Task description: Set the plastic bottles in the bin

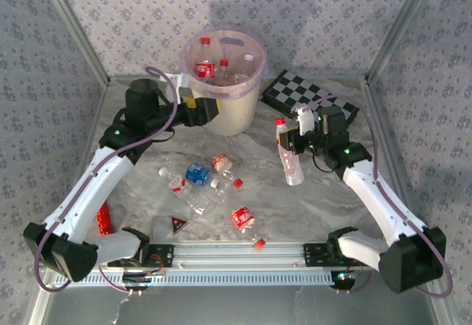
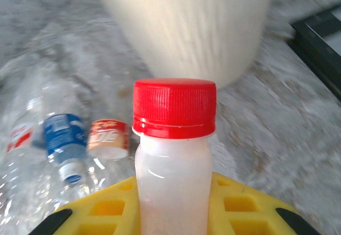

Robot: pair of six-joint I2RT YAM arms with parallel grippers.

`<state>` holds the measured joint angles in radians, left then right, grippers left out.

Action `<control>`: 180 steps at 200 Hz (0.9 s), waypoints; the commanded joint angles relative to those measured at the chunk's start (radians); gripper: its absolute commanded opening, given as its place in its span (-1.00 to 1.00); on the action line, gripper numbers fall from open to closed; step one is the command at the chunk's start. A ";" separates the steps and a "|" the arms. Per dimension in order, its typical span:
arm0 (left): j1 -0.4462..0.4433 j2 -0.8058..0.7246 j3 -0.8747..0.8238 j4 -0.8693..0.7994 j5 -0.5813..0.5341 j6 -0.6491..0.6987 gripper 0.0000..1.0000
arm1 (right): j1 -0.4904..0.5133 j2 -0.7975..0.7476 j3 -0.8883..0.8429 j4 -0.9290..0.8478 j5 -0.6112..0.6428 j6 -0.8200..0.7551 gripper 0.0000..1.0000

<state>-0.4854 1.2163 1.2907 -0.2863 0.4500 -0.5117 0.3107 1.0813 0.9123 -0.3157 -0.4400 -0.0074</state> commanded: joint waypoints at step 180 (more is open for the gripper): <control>-0.312 0.308 0.174 0.053 0.071 0.044 0.19 | 0.197 -0.149 -0.032 0.268 -0.079 -0.103 -0.57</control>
<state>-0.7876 1.5131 1.4277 -0.2508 0.5064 -0.4793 0.5022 0.9485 0.8608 -0.1097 -0.5434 -0.1322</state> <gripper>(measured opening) 0.649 0.236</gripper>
